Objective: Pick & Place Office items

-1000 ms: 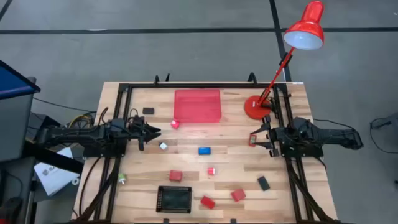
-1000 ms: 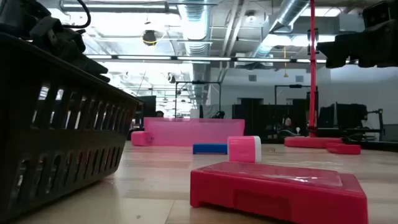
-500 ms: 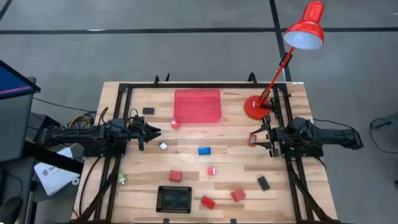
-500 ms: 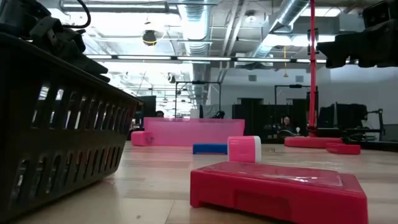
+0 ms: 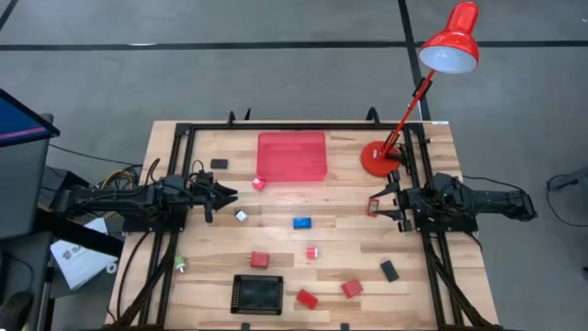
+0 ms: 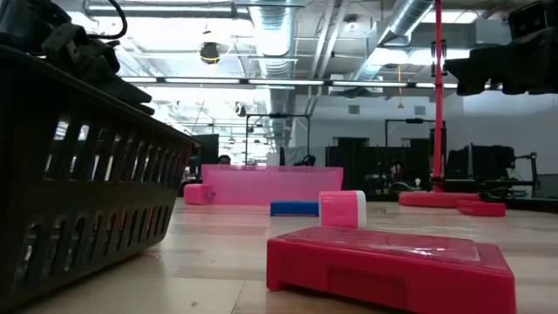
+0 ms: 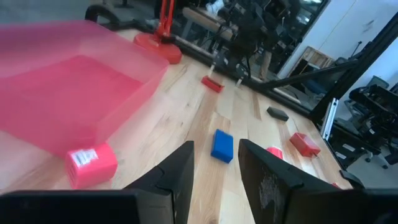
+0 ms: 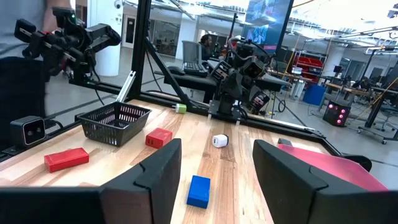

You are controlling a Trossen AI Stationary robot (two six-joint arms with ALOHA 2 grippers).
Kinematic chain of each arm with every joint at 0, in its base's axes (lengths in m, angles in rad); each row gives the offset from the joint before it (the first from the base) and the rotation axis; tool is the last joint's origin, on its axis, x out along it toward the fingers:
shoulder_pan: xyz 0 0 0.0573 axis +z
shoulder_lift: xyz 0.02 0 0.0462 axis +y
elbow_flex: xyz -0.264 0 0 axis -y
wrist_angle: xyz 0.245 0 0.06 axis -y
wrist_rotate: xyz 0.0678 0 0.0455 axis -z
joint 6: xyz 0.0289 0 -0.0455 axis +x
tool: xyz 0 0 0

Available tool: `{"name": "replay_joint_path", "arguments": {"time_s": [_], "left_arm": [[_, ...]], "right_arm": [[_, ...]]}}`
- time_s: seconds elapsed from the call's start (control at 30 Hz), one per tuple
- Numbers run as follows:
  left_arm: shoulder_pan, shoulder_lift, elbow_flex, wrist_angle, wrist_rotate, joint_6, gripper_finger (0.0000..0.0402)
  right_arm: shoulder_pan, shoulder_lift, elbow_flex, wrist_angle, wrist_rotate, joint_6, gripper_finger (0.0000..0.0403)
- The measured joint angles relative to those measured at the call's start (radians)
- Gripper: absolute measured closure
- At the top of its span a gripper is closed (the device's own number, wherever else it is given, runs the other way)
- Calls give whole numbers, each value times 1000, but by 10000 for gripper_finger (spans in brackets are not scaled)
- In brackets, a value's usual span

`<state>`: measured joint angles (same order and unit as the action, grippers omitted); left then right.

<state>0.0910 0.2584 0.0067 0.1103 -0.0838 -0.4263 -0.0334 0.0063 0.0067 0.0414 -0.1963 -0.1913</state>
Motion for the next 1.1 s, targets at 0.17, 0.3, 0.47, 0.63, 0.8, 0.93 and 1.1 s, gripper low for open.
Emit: {"name": "replay_joint_path", "arguments": {"time_s": [0.17,0.3,0.47,0.63,0.8,0.93,1.1], "left_arm": [[0,5,0,80,-22,-44,280],[0,6,0,139,-12,-239,280],[0,18,0,300,-35,-456,280],[0,19,0,410,-27,-521,280],[0,24,0,392,-23,-476,280],[0,49,0,387,-63,-464,280],[0,100,0,467,-124,-498,280]], "right_arm": [[0,0,0,0,0,0,209],[0,0,0,0,0,0,209],[0,0,0,0,0,0,209],[0,0,0,0,0,0,209],[-9,0,0,0,8,-204,208],[-23,-1,0,3,15,-411,209],[-24,0,0,3,21,-419,208]]}}
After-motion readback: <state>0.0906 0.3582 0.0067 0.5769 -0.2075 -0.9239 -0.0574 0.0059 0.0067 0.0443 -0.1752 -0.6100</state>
